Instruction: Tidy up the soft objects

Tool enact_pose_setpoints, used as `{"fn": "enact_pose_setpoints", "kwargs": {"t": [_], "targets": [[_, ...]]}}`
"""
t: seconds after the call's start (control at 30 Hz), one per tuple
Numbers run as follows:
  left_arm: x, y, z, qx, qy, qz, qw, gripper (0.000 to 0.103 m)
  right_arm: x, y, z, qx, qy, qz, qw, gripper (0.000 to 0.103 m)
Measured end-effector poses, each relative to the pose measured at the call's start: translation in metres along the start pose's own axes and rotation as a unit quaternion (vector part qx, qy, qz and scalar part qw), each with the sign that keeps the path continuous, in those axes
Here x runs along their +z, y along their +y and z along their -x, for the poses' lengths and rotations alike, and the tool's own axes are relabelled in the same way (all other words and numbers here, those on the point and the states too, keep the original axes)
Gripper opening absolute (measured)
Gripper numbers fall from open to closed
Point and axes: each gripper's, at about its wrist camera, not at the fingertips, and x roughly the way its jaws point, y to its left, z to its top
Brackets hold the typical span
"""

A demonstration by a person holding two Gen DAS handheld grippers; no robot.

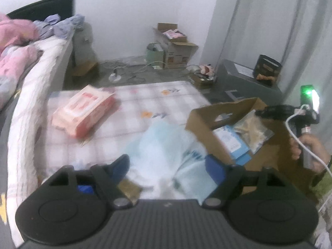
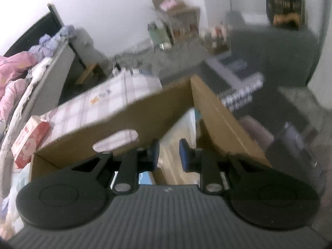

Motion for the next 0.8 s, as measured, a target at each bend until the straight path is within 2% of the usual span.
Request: {"fn": "enact_pose_setpoints", "kwargs": {"t": [0.1,0.23,0.3,0.37,0.47,0.6,0.7,0.8], "targets": [[-0.017,0.016,0.006,0.001,0.000,0.024,0.9997,0.081,-0.001,0.009,0.007,-0.035,-0.036,0.041,0.998,0.021],[-0.035,0.031,0.015,-0.004,-0.002,0.048,0.9988,0.081,-0.010,0.008,-0.014,-0.060,0.008,0.053,0.997,0.022],[-0.042,0.037,0.020,-0.003,-0.008,0.058,0.9983,0.082,-0.015,0.013,-0.019,-0.072,0.014,0.076,0.994,0.022],[-0.049,0.042,0.025,-0.002,-0.018,0.069,0.9974,0.086,-0.014,0.016,-0.021,-0.070,0.016,0.081,0.994,0.025],[-0.060,0.049,0.031,-0.006,-0.027,0.084,0.9961,0.087,-0.010,0.018,-0.024,-0.056,0.030,0.074,0.995,0.030],[-0.070,0.056,0.039,-0.010,-0.032,0.101,0.9944,0.088,-0.013,0.020,-0.035,-0.059,0.041,0.072,0.995,0.031],[-0.075,0.061,0.050,-0.001,-0.044,0.106,0.9934,0.090,-0.012,0.025,-0.032,-0.066,0.031,0.082,0.994,0.031],[-0.083,0.066,0.065,0.012,-0.061,0.103,0.9927,0.092,-0.009,0.026,-0.010,-0.046,0.015,0.060,0.997,0.032]]}}
